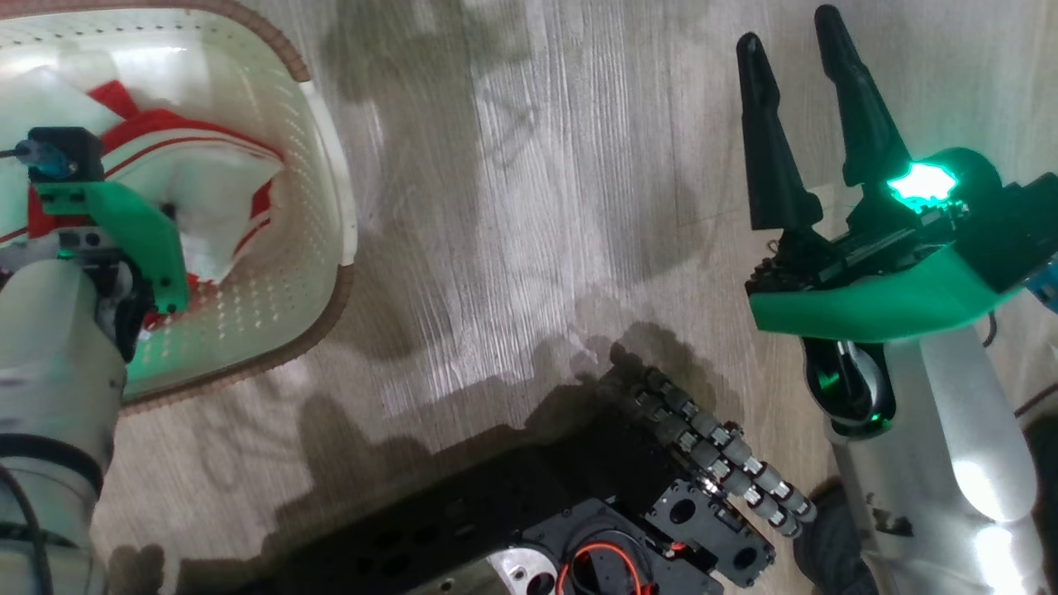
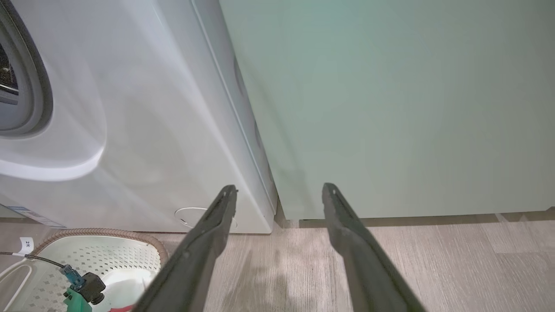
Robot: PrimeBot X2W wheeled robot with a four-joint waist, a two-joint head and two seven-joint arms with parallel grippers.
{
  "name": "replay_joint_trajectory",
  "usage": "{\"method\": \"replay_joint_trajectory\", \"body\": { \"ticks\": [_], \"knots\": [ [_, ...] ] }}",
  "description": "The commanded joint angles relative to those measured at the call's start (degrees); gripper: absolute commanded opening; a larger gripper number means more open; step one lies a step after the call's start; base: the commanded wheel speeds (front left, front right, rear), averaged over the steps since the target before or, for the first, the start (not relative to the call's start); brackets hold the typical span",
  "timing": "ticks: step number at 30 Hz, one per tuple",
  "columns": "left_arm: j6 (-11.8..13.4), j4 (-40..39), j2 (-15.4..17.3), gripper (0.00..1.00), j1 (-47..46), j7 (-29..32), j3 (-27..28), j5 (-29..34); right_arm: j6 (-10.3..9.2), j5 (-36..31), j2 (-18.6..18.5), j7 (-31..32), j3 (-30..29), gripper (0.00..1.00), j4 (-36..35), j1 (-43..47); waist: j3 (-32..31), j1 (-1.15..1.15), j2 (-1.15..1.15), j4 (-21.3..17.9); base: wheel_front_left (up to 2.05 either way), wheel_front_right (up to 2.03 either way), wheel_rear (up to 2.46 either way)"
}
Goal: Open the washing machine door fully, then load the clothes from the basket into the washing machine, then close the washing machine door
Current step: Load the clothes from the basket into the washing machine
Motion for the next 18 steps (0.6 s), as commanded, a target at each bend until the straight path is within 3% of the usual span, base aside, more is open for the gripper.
{"method": "replay_joint_trajectory", "body": {
  "ticks": [1,2,8,18],
  "knots": [
    [0.6,0.5,2.0,0.45,1.0,0.1,0.5,0.8,0.0,0.5,-0.1,-0.3,0.9,1.0,-1.8,1.9,0.3,0.0,0.0,-0.5,0.0,0.0,0.0],
    [0.6,0.8,2.0,0.0,0.9,0.1,0.4,0.8,0.0,0.5,-0.1,-0.3,0.9,1.0,-1.8,1.9,0.4,0.0,0.0,-0.5,0.0,0.0,0.0],
    [0.9,1.6,1.8,0.0,0.0,-1.9,-0.7,1.5,0.0,0.2,-0.1,-0.3,0.5,1.0,-1.1,2.1,-1.1,0.0,0.0,0.1,0.0,0.0,0.0],
    [-0.1,0.3,-1.4,0.0,2.8,-12.9,-0.9,0.6,0.0,-4.1,-0.1,-0.3,-2.0,1.0,1.2,4.3,-11.0,0.0,0.0,5.4,0.0,0.0,0.0]
  ]
}}
